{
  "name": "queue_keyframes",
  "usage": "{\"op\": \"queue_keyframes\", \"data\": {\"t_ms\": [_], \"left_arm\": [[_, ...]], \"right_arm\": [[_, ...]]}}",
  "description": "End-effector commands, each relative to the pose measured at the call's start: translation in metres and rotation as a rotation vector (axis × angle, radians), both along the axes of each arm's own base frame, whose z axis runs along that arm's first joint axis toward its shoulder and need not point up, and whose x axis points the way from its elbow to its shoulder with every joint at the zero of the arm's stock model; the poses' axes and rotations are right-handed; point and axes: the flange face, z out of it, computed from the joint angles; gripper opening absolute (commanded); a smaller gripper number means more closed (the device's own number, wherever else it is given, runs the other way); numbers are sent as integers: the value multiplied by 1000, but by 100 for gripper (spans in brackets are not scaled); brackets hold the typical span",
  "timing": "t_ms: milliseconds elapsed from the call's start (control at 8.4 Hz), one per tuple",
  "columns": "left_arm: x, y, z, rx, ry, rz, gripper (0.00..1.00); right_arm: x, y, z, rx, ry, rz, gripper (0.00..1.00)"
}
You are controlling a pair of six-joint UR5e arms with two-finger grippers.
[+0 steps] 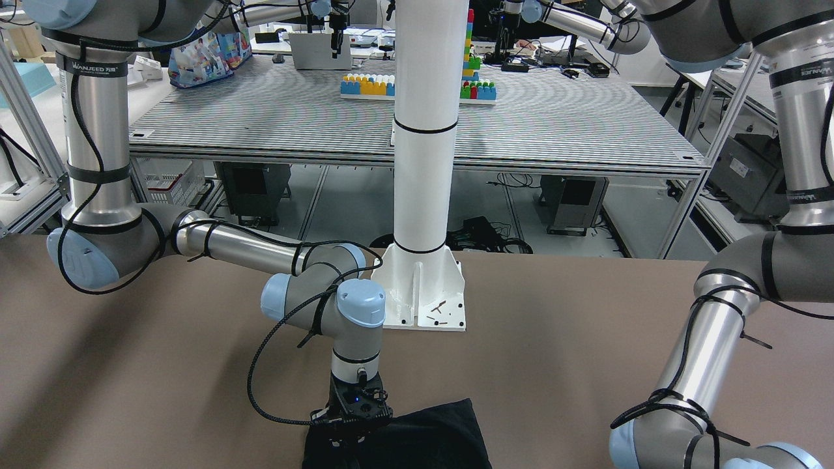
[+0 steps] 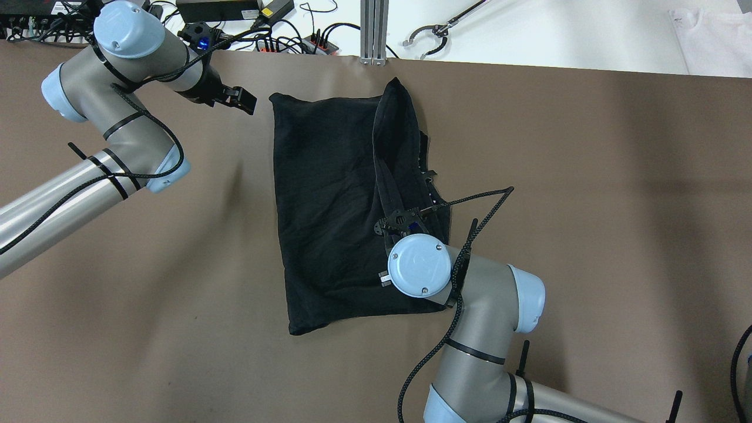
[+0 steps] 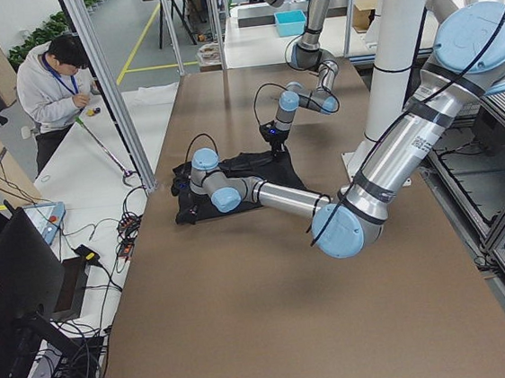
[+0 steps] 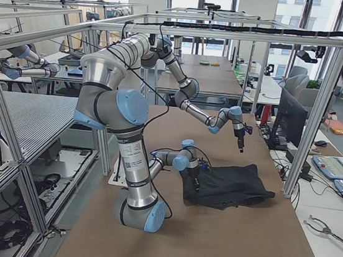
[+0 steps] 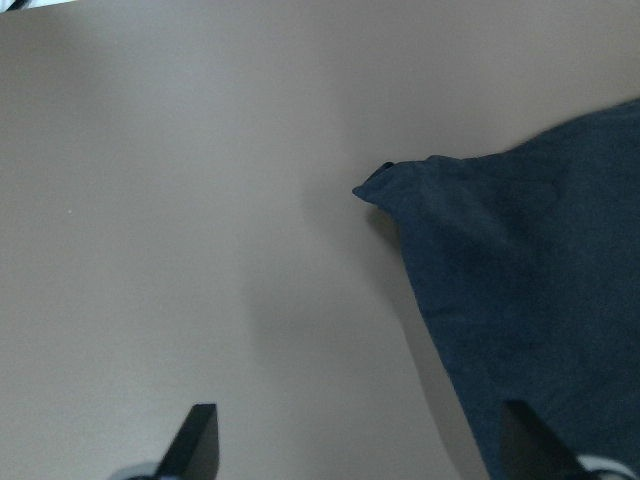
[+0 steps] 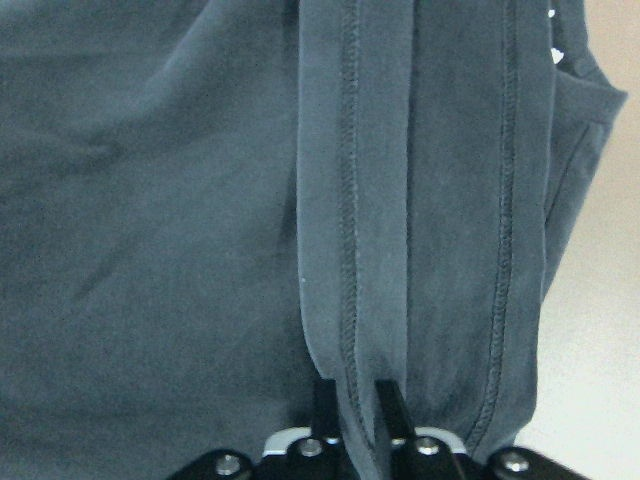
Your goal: Fold clothes
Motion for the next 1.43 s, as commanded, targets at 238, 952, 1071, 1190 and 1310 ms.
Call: {"op": "queue_keyframes", "data": {"t_ms": [238,952,1071,1190,1310], "left_arm": [[0,0,0,0,0,1,100],[2,1,-1,1,1,2,100],[2,1,-1,1,1,2,100],[2,1,-1,1,1,2,100],[2,0,-2,3,2,2,100]], "right_arm": [[0,0,1,0,3,0,0],[74,9,71,-51,34,78,0],[91,33,86,-81,22,105,0],[91,51,86,-91,8,119,0],[89,52,81,-91,-2,120,0]]}}
